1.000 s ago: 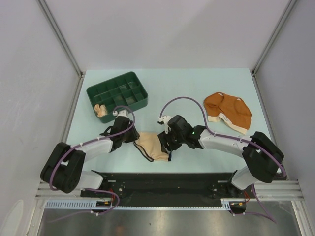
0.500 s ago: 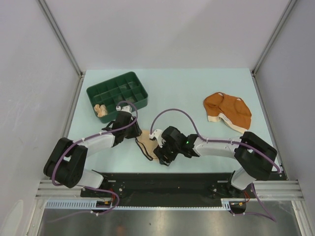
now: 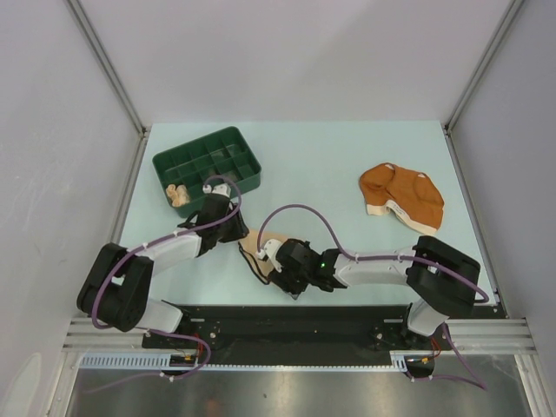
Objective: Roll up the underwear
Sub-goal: Fold the underwear at the center of the board.
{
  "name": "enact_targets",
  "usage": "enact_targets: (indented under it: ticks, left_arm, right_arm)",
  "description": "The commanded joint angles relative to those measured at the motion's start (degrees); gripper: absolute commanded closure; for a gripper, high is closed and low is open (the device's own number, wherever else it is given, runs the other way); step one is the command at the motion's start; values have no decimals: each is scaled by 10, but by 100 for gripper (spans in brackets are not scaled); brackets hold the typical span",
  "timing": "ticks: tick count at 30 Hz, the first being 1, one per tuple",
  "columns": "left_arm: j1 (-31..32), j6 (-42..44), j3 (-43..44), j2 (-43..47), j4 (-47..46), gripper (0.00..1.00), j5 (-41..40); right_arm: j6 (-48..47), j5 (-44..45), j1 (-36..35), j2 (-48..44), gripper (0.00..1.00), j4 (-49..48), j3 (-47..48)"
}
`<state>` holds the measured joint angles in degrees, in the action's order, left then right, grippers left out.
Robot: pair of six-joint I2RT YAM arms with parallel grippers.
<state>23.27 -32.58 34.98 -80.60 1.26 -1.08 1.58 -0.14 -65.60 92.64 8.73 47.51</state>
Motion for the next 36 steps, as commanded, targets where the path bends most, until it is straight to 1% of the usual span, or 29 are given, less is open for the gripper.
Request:
enact_targets:
  ticks: [1, 2, 3, 5, 6, 8, 9, 11, 13, 14, 16, 17, 18, 20, 23, 25, 32, 33, 36]
  left_arm:
    - [-12, 16, 26, 20, 13, 54, 6]
    - [-14, 17, 27, 24, 16, 53, 6]
    - [-15, 19, 28, 27, 17, 53, 6]
    - [-19, 20, 28, 35, 21, 52, 6]
    - [-21, 21, 26, 38, 24, 52, 6]
    - [-25, 22, 25, 46, 27, 51, 19]
    - [-27, 22, 23, 49, 30, 51, 20]
    - [-32, 23, 19, 62, 34, 51, 24]
    - [-36, 24, 19, 72, 46, 50, 23]
    - [-37, 25, 20, 85, 51, 49, 21]
    - [-38, 26, 25, 98, 68, 48, 17]
    - [-37, 27, 29, 106, 74, 48, 17]
    - [-38, 28, 34, 111, 84, 48, 18]
    - [-38, 30, 41, 115, 95, 48, 20]
    - [-38, 34, 51, 121, 113, 48, 28]
    - [-37, 37, 54, 124, 121, 47, 28]
    - [-36, 45, 45, 148, 134, 47, 42]
    - [-35, 45, 41, 150, 132, 47, 42]
    - [-26, 48, 39, 150, 125, 47, 47]
  right_arm:
    - [26, 86, -11, 40, 51, 8, -3]
    - [28, 104, -14, 46, 55, 12, -4]
    - [32, 117, -21, 48, 62, 15, -4]
    - [37, 137, -27, 56, 69, 17, -5]
    - [42, 139, -30, 57, 75, 17, -5]
    - [43, 133, -34, 61, 82, 20, -5]
    - [43, 130, -38, 60, 92, 23, -5]
    - [40, 107, -42, 47, 100, 35, -4]
    - [40, 76, -43, 30, 100, 49, -1]
    - [43, 42, -41, 22, 100, 66, 6]
    - [46, 7, -39, -3, 100, 85, 16]
    - [53, -39, -37, -11, 100, 101, 27]
    - [55, -60, -34, -18, 100, 109, 31]
    - [62, -116, -18, -19, 100, 126, 43]
    - [68, -172, 13, -13, 100, 139, 61]
    - [74, -198, 29, -9, 100, 138, 71]
    - [86, -291, 122, -15, 100, 138, 86]
    - [88, -297, 142, -14, 100, 137, 87]
    - [83, -320, 166, 2, 100, 140, 93]
